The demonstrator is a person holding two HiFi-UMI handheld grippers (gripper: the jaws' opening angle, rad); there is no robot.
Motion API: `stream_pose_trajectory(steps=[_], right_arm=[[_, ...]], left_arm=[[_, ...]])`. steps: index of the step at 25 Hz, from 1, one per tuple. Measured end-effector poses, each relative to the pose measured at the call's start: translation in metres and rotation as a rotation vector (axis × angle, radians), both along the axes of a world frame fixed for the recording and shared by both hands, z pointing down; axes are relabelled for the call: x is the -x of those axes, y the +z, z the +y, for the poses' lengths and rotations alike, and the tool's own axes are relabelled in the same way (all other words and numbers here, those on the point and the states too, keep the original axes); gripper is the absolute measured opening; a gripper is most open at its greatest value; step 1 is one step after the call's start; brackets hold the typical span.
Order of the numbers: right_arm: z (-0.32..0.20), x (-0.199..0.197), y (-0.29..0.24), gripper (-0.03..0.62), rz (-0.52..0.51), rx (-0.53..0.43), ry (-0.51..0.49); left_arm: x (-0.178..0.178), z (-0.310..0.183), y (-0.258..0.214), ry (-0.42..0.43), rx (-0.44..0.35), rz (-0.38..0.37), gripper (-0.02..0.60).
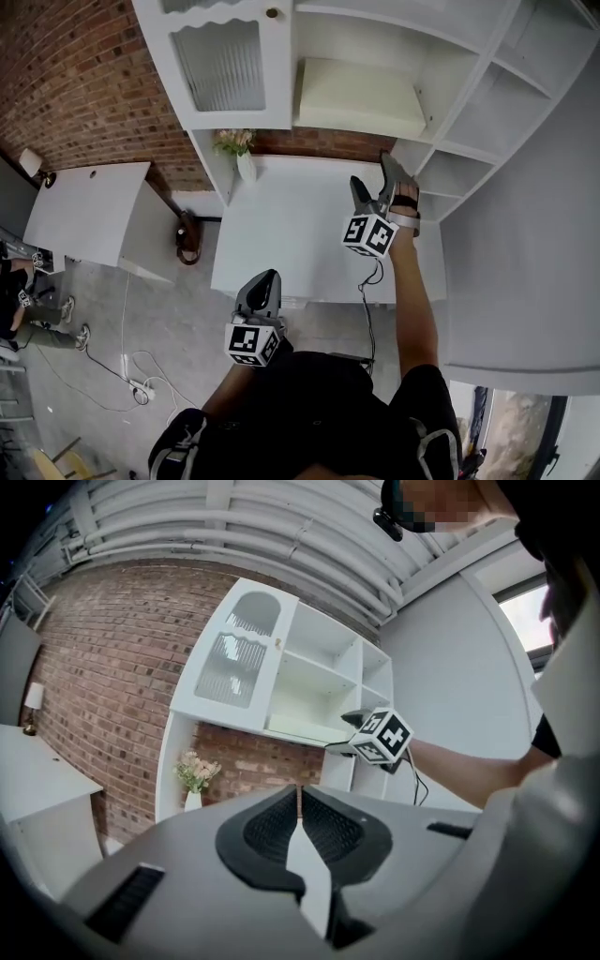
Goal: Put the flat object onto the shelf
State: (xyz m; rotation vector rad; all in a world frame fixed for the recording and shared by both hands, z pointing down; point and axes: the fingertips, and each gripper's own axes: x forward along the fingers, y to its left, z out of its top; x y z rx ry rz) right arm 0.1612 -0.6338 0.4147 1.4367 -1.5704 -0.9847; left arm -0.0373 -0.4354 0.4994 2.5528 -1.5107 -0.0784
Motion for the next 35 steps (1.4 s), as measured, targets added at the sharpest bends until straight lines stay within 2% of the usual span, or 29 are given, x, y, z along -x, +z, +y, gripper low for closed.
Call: stream_pose_trajectory(steps=[5, 6, 7, 8, 9, 11, 15, 17, 25, 31, 35], right_arm=[[0.096, -0.008, 0.045, 0.440, -0.558, 0.097, -0.044], [0.111, -0.013, 0.054, 0.422, -0.620, 0.102, -0.028], [0.126, -0.019, 0.064, 0.357, -0.657, 0.099, -0.001], [0.140, -0.024, 0.075, 0.207, -0.685, 0.097, 0.026], [0.153, -0.027, 0.084, 0.126, -0.720, 0.103, 0.044], [0.179, -0.029, 0.100, 0.106, -0.825, 0.145, 0.044], [0.231, -0.025, 0.111, 0.051, -1.090, 0.250, -0.018], [0.257, -0.021, 0.115, 0.043, -1.179, 0.291, -0.048], [0.333, -0.012, 0.114, 0.028, -1.369, 0.304, -0.005], [0.339, 0.004, 0.101, 0.026, -1.297, 0.266, 0.004], [0.340, 0.017, 0.098, 0.026, -1.291, 0.258, -0.001]], left_arm=[[-0.023, 0.047, 0.008, 0.013, 0.007, -0.019, 0.023], [-0.027, 0.057, 0.010, 0.012, 0.009, -0.023, 0.023], [-0.029, 0.067, 0.011, 0.008, 0.013, -0.027, 0.023], [-0.031, 0.076, 0.013, 0.004, 0.016, -0.032, 0.023], [-0.033, 0.086, 0.014, 0.000, 0.020, -0.036, 0.023], [-0.036, 0.104, 0.016, -0.005, 0.025, -0.045, 0.023], [-0.046, 0.134, 0.012, 0.002, 0.020, -0.054, 0.023], [-0.051, 0.144, 0.007, 0.010, 0.005, -0.058, 0.023], [-0.055, 0.154, -0.008, 0.075, -0.021, -0.025, 0.023], [-0.048, 0.147, -0.007, 0.096, -0.011, -0.003, 0.023], [-0.043, 0.143, -0.010, 0.122, -0.012, -0.004, 0.023]])
